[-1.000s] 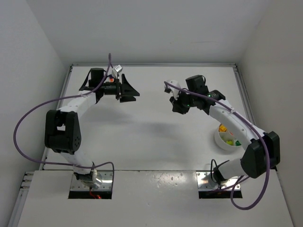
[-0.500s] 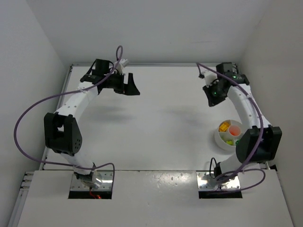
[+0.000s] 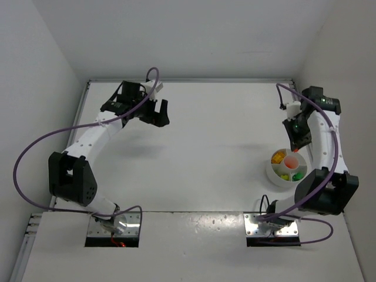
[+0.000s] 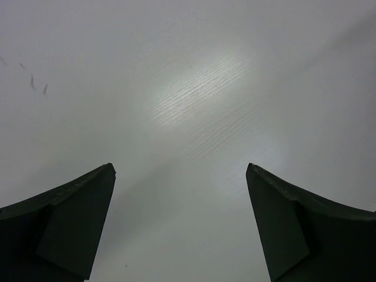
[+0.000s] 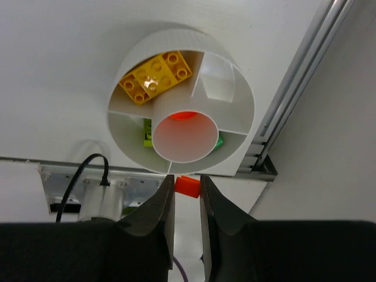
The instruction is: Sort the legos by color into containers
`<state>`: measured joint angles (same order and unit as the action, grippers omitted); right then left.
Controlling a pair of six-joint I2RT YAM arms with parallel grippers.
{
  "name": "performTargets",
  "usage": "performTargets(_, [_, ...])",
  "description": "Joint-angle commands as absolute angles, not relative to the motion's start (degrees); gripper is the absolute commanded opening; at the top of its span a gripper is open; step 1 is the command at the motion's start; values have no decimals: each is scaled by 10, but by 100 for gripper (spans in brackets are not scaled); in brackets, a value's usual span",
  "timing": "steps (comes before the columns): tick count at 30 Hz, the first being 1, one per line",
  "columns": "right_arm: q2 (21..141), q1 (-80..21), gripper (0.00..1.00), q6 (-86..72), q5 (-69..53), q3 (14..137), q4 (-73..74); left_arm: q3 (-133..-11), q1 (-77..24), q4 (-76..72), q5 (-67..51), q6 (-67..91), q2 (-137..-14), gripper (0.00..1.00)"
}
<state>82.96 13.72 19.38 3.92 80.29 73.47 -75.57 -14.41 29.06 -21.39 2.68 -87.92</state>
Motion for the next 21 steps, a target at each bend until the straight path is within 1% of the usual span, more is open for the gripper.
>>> performTargets(1, [842,144,0,199,60,787,776,-748,-138,265,-202,15,-848,100])
performTargets(8, [842,156,0,199,60,726,765,-737,-98,284,-242,-16,-843,100])
performTargets(13, [853,156,0,199,65,726,754,-731,-80,284,-258,-21,-843,100])
performTargets(19, [870,156,9,193,78,731,731,-726,-68,279,-245,-16,-843,100])
performTargets(21, [876,156,11,193,78,731,731,-721,-62,279,-245,-16,-843,100])
